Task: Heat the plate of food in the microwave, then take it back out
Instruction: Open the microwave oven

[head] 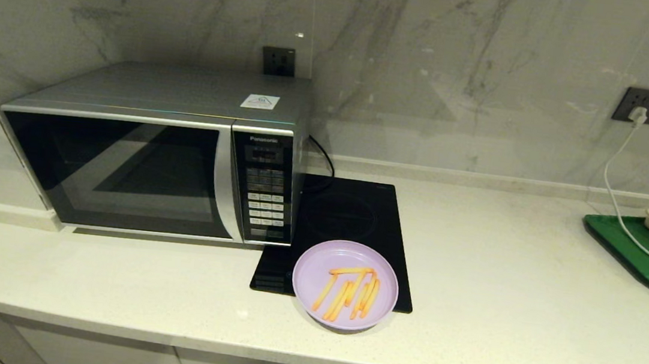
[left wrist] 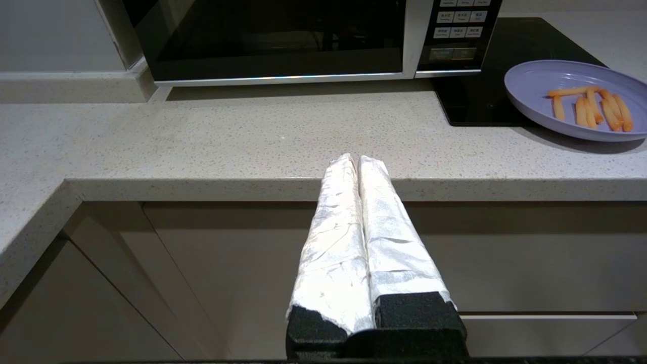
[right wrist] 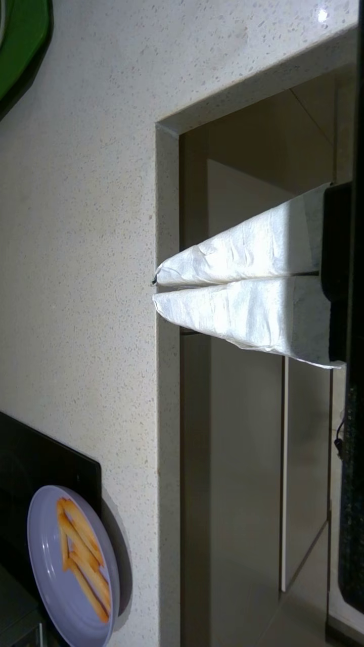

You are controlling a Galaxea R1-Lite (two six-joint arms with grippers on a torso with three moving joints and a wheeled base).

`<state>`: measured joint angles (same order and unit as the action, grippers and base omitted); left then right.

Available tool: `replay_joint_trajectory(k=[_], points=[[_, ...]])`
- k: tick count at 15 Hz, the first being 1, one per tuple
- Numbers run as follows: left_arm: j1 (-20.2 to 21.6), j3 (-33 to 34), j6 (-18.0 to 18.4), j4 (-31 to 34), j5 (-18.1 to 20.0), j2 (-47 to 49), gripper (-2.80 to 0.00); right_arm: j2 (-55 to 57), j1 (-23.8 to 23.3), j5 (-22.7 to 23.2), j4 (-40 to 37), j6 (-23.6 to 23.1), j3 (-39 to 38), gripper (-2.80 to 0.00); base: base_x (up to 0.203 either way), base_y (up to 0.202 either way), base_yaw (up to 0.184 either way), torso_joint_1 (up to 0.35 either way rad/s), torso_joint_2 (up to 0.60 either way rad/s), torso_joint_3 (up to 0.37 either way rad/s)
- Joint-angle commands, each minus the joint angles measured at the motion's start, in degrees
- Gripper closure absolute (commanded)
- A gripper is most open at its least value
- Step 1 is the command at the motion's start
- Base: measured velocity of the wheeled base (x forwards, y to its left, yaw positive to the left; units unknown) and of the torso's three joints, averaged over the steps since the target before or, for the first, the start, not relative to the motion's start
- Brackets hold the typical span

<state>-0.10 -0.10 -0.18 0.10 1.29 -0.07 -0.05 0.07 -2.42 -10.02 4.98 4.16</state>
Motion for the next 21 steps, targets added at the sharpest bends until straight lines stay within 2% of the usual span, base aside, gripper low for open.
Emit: replay_joint_trajectory(k=[1,8,10,12,13,15,17,19,21], points=[[0.0,0.0,0.0,0.0,0.0,0.0,0.00,0.0,0.0,0.0,0.0,0.0,0.0,0.00,0.000,0.000,0.000,0.000,0.00,0.000],[0.0,-0.1,0.8,0.0,-0.9,0.0,0.00,0.0,-0.1,0.0,0.0,0.0,0.0,0.00,0.000,0.000,0.000,0.000,0.00,0.000],[0.0,-2.0,1.3,0.5,-0.4,0.0,0.00,0.0,0.0,0.0,0.0,0.0,0.0,0.00,0.000,0.000,0.000,0.000,0.00,0.000],[0.0,-9.1,1.3,3.4,1.4,0.9,0.00,0.0,0.0,0.0,0.0,0.0,0.0,0.00,0.000,0.000,0.000,0.000,0.00,0.000],[0.0,-14.7,1.0,5.8,3.1,2.7,0.00,0.0,0.0,0.0,0.0,0.0,0.0,0.00,0.000,0.000,0.000,0.000,0.00,0.000],[-0.8,-24.6,-1.1,9.1,7.5,10.7,0.00,0.0,0.0,0.0,0.0,0.0,0.0,0.00,0.000,0.000,0.000,0.000,0.00,0.000],[-5.9,-34.7,-3.4,11.7,13.0,21.1,0.00,0.0,0.0,0.0,0.0,0.0,0.0,0.00,0.000,0.000,0.000,0.000,0.00,0.000],[-16.8,-39.6,-5.8,14.1,16.3,30.7,0.00,0.0,0.0,0.0,0.0,0.1,0.0,0.00,0.000,0.000,0.000,0.000,0.00,0.000],[-24.8,-42.3,-11.5,13.5,18.1,40.1,0.00,0.0,0.0,0.0,0.0,0.0,0.0,0.00,0.000,0.000,0.000,0.000,0.00,0.000]])
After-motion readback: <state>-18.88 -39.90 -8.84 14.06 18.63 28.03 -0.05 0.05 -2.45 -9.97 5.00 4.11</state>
